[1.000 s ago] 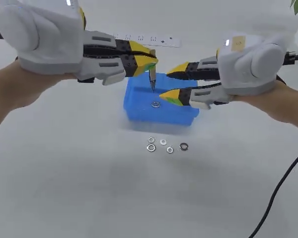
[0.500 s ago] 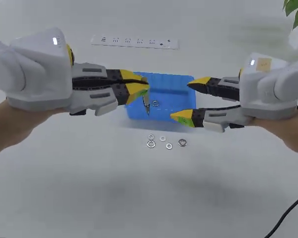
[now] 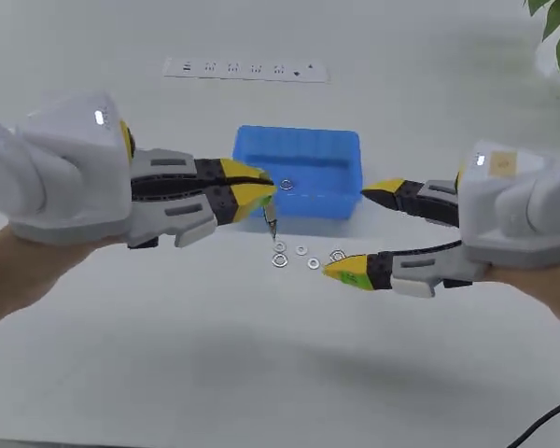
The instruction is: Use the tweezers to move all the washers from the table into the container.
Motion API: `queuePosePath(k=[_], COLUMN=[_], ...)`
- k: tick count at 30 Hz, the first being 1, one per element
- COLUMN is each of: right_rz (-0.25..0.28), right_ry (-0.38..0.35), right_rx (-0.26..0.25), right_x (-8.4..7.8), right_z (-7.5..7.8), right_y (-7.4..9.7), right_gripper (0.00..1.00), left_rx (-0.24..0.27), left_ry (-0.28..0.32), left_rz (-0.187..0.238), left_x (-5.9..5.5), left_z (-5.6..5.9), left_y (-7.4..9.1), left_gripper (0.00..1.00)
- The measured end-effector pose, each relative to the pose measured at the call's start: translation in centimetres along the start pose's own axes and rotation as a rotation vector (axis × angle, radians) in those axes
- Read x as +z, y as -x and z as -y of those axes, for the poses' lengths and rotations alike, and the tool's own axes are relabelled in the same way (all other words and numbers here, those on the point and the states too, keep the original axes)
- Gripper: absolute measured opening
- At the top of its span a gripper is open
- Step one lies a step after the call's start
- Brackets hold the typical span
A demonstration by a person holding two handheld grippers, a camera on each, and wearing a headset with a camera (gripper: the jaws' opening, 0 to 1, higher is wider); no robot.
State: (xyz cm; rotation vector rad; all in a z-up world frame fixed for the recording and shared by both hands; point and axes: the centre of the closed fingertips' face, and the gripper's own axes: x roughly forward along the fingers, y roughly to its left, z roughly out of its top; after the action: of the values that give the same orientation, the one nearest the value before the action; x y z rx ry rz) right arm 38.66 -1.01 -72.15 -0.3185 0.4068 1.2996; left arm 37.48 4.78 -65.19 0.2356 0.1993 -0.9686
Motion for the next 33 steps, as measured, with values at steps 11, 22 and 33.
queuePosePath(k=[11, 22, 33], right_rz=[-0.059, -0.058, -0.066], right_ry=[-0.008, -0.076, -0.106], right_rx=[0.007, 0.081, 0.12], right_x=[-2.8, -3.5, -4.4], right_z=[-1.0, -3.4, -4.5], right_y=[-0.3, -1.3, -1.7], right_gripper=[0.82, 0.97, 0.98], left_rx=[-0.028, -0.058, -0.082], left_ry=[0.023, -0.002, -0.013], left_rz=[-0.01, -0.031, -0.041], left_x=[-1.9, -3.1, -3.7], left_z=[1.0, 0.9, 0.9], left_y=[-1.0, -2.0, -2.8], left_gripper=[0.05, 0.05, 0.05])
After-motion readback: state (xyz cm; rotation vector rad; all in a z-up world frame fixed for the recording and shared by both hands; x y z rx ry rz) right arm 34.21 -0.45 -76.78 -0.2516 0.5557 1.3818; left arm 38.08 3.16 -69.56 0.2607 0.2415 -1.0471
